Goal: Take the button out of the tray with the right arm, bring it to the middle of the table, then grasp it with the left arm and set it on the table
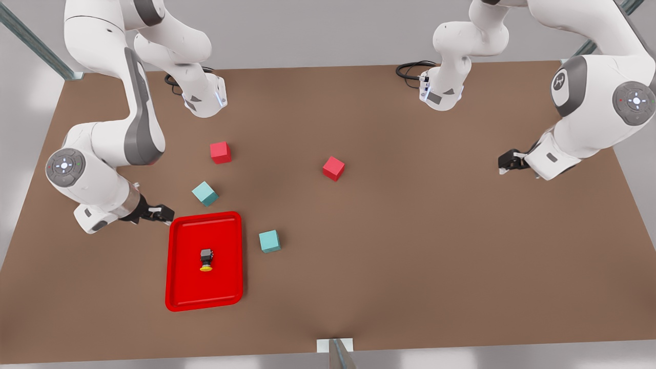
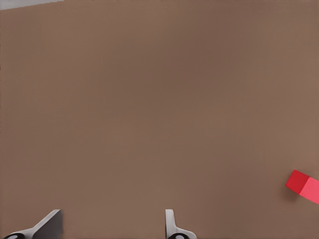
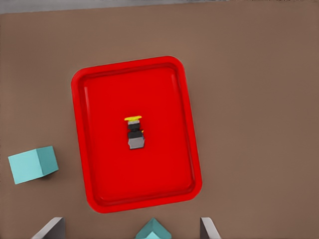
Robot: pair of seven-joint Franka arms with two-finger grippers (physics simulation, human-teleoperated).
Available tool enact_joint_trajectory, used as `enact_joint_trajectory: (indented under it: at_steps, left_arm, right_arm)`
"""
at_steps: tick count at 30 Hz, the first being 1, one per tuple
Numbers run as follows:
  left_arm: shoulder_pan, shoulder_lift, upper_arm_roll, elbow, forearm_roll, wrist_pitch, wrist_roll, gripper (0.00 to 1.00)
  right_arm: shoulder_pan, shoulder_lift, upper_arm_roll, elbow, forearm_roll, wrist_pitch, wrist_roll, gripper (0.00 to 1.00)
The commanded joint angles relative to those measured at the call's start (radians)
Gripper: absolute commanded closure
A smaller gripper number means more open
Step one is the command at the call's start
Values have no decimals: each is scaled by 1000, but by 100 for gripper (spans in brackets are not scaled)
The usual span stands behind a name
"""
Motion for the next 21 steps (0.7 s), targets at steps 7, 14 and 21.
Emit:
enact_joint_trajectory:
  at_steps: [7,14,21]
  left_arm:
    - [1,7,-2,1,5,63,41,0]
    - [1,20,-3,1,5,63,39,0]
    - [2,26,-3,1,3,63,39,0]
  right_arm:
    - [5,215,0,234,23,-281,27,0]
    - [8,273,2,-114,-6,205,-61,0]
    - [37,284,5,-307,-6,693,-167,0]
